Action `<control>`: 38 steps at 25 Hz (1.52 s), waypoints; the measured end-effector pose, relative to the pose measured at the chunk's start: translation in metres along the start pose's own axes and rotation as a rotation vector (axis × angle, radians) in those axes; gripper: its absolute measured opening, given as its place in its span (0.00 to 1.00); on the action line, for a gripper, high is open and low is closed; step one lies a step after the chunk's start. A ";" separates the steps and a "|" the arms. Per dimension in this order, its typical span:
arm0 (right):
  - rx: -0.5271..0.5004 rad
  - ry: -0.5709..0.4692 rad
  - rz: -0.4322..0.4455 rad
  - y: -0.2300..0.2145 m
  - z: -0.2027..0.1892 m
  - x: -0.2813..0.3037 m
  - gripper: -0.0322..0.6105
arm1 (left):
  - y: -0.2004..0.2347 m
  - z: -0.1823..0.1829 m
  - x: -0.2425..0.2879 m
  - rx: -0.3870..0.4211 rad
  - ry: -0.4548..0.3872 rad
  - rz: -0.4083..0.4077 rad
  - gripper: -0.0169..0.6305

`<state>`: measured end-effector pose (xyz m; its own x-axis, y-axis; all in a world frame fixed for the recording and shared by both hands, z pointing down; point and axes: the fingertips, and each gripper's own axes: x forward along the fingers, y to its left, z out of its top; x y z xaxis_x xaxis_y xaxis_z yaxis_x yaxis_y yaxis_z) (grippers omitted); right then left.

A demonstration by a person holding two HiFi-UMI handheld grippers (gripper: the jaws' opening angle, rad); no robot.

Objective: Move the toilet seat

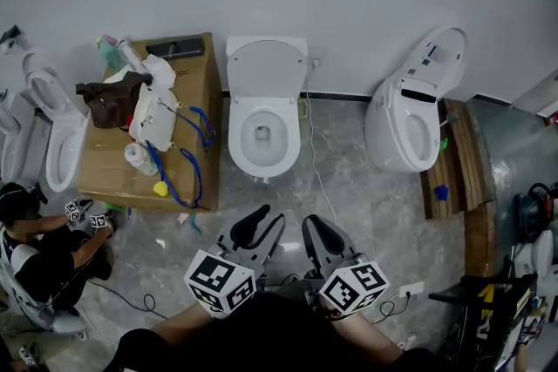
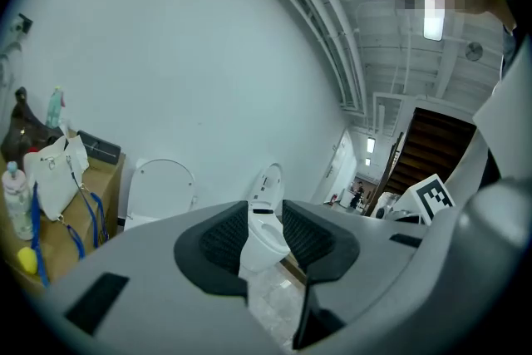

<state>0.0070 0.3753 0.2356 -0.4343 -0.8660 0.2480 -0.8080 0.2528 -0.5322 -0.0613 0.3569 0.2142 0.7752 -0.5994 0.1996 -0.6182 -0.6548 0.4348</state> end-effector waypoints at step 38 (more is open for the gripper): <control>-0.102 0.282 0.006 -0.183 0.002 0.267 0.15 | 0.217 -0.020 0.201 0.109 0.158 0.352 0.24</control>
<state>0.0398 0.0965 0.3977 -0.5211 -0.7138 0.4679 -0.8347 0.3118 -0.4540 -0.0365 0.1035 0.3663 0.5184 -0.7232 0.4563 -0.8533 -0.4720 0.2213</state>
